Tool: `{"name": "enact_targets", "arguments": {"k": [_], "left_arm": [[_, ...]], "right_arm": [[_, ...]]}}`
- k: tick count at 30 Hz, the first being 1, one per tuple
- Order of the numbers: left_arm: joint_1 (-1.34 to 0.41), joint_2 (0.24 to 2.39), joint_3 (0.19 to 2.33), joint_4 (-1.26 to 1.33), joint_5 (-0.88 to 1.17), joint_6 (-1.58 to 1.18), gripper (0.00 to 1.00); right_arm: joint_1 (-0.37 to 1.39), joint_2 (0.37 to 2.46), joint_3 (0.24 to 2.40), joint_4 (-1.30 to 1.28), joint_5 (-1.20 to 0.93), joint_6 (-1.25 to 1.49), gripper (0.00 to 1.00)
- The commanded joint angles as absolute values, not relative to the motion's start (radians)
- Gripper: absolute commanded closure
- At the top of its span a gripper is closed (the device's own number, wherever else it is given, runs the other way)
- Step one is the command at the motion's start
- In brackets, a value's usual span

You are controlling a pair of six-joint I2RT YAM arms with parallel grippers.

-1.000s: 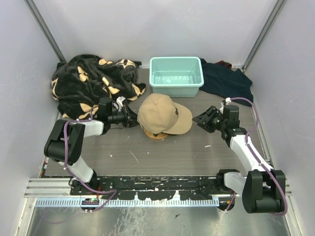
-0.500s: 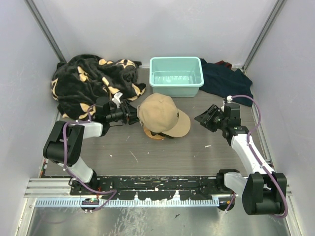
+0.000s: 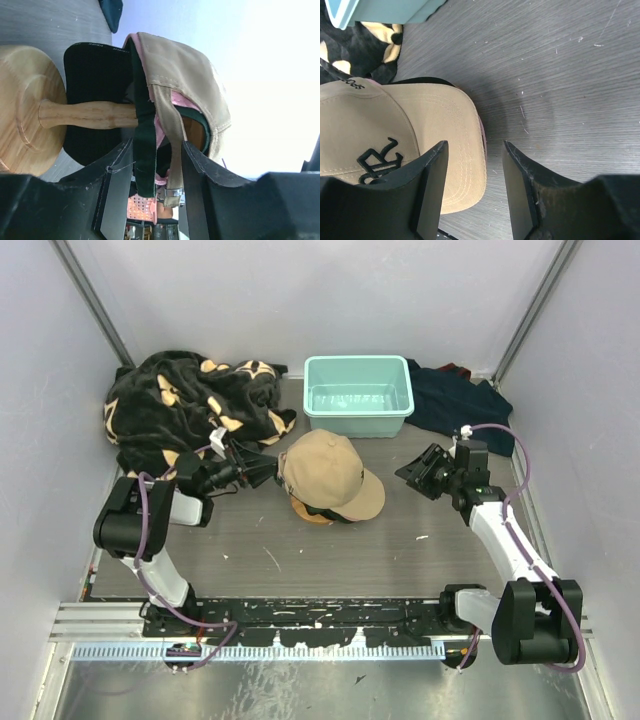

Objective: Stack the hats

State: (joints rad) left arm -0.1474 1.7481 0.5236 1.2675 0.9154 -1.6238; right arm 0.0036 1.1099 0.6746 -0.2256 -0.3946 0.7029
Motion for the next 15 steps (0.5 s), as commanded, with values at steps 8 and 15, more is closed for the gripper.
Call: {"name": "enact_targets", "arguments": {"k": [8,15], "left_arm": [[-0.018,1.736,0.48,1.403,0.983,-1.638,0.51],[0.056,1.547,0.534,0.958,0.996,-1.35,0.52]], "right_arm": [[0.001,1.122,0.787,-0.256,-0.368,0.636,0.47],[0.0,1.137,0.878,-0.319,-0.297,0.514,0.47]]}}
